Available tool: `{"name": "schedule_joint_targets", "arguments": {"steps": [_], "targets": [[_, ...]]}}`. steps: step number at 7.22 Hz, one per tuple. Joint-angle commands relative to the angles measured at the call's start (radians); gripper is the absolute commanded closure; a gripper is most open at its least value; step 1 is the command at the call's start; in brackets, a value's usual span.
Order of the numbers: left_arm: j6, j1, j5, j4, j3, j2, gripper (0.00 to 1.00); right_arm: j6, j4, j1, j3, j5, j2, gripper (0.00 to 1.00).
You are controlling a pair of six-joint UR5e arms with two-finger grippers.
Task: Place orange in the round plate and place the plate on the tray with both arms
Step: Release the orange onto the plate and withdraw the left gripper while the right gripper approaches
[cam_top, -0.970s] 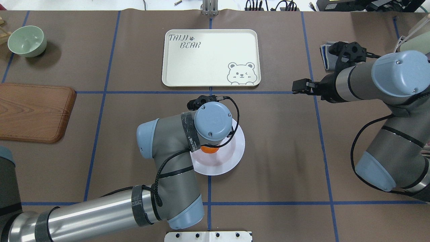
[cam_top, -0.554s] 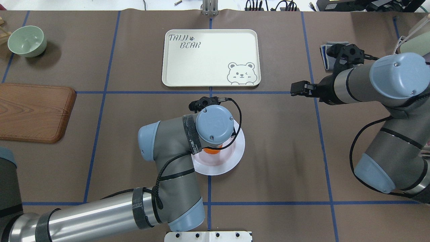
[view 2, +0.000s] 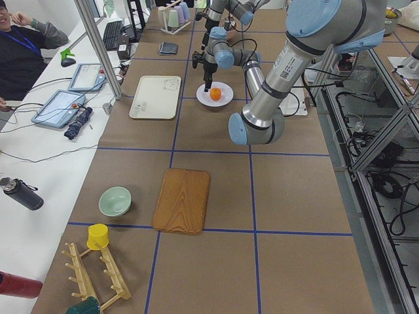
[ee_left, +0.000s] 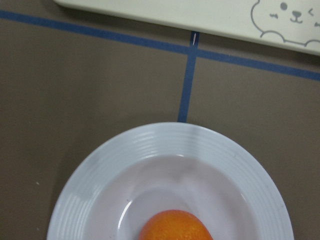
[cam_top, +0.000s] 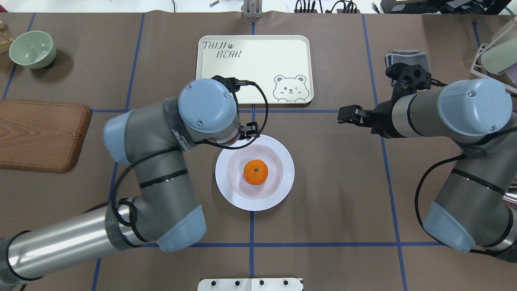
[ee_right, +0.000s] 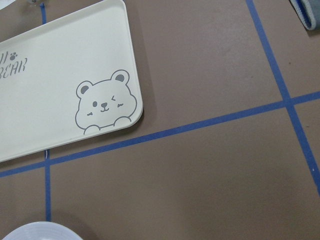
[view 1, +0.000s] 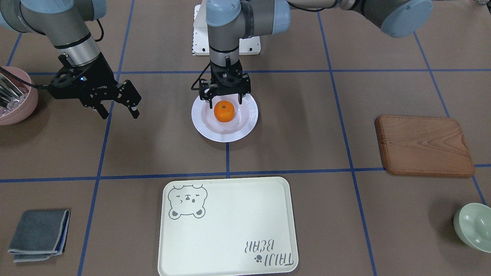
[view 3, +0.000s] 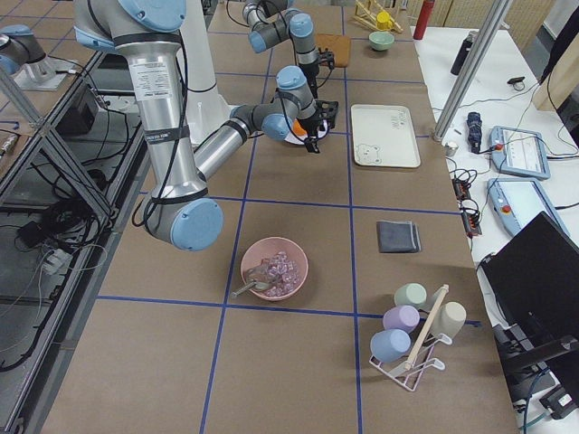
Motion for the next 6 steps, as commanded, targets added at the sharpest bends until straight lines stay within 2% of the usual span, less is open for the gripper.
{"name": "schedule_joint_targets", "arguments": {"steps": [1, 2, 4, 6], "targets": [[0.396, -0.269, -0.146, 0.013, -0.072, 0.204, 0.02, 0.269, 0.0, -0.144, 0.044, -0.136, 0.002, 0.04], [0.537, -0.39, -0.177, 0.014, -0.063, 0.262, 0.02, 0.334, 0.0, -0.196, 0.054, -0.179, 0.009, 0.04], [0.938, -0.661, -0.38, 0.01, -0.015, 0.381, 0.02, 0.409, 0.006, -0.319, 0.054, -0.343, 0.016, 0.03], [1.258, -0.872, -0.396, -0.08, 0.118, 0.481, 0.02, 0.433, 0.04, -0.417, 0.051, -0.466, 0.025, 0.0]]}}
